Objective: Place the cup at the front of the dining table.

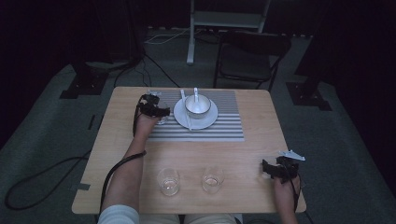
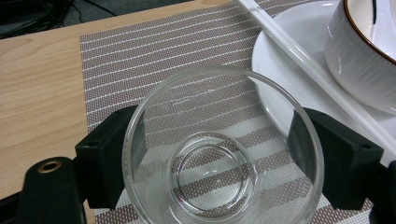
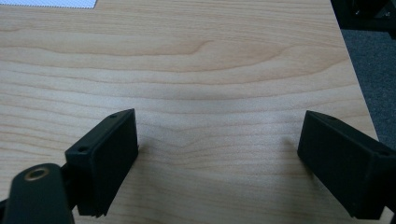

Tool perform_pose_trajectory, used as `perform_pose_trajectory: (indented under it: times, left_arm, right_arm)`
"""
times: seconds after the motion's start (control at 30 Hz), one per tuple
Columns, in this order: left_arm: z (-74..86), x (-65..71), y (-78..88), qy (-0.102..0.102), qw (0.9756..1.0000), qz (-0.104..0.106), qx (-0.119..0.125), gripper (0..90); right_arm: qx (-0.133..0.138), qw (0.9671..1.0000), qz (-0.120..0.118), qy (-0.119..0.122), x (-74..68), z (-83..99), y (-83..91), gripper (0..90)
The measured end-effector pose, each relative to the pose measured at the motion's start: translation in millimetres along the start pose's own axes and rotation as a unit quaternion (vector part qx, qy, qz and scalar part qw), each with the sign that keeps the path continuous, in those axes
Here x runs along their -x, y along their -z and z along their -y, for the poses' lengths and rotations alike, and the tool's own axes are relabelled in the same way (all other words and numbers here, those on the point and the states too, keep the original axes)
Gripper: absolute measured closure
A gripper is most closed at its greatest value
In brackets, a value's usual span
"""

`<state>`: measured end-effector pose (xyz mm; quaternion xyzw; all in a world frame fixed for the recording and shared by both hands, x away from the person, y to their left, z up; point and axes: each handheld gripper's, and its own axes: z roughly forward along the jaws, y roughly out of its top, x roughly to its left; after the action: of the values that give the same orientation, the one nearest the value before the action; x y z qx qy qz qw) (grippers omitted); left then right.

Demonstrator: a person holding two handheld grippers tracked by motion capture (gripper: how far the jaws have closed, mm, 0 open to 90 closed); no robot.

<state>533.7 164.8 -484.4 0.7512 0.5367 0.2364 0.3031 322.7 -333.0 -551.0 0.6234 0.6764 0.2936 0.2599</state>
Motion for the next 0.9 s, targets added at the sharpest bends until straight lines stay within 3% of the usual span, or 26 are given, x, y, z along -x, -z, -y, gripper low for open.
perform_pose_trajectory:
  times: [0.3,0.33,0.37,0.43,0.5,0.53,0.6,0.67,0.77,0.9]
  left_arm:
    - [1.6,-1.8,-0.1,0.008,0.9999,0.008,-0.007,16.6]
    - [1.6,-2.4,-1.1,0.010,0.9998,0.011,-0.013,8.5]
    - [2.0,-2.9,-2.2,0.012,0.9996,0.018,-0.020,8.2]
    - [3.5,-2.6,-1.4,0.003,0.9999,0.008,-0.015,8.2]
    - [4.2,-4.4,-2.1,0.009,0.9998,0.009,-0.018,7.6]
    - [4.5,-5.6,-2.6,0.012,0.9996,0.014,-0.022,0.7]
    - [6.1,-6.5,-4.3,0.011,0.9992,0.019,-0.032,0.7]
    - [8.0,-5.2,-3.2,0.000,0.9997,0.007,-0.025,0.8]
    - [10.5,-7.7,-2.7,0.008,0.9997,0.011,-0.021,0.8]
    - [14.9,-7.5,-3.8,0.000,0.9995,0.015,-0.029,0.8]
  right_arm:
    - [0.000,1.0000,0.000,0.000,0.0,0.0,0.0,11.7]
    - [0.000,1.0000,0.000,0.000,0.0,0.0,0.1,11.7]
    - [0.000,1.0000,0.000,0.000,0.0,0.0,0.0,11.7]
    - [0.000,1.0000,0.000,0.000,0.0,0.0,0.1,11.7]
    - [0.000,1.0000,0.000,0.000,0.0,0.0,0.0,11.7]
    - [0.000,1.0000,0.000,0.000,0.0,0.0,0.0,11.7]
    - [0.000,1.0000,0.000,0.000,0.0,0.0,0.0,11.7]
    - [0.000,1.0000,0.000,0.000,0.0,0.0,0.1,11.7]
    - [0.000,1.0000,0.000,0.000,0.0,0.0,0.0,11.7]
    - [0.000,1.0000,0.000,0.000,0.0,0.0,0.0,11.7]
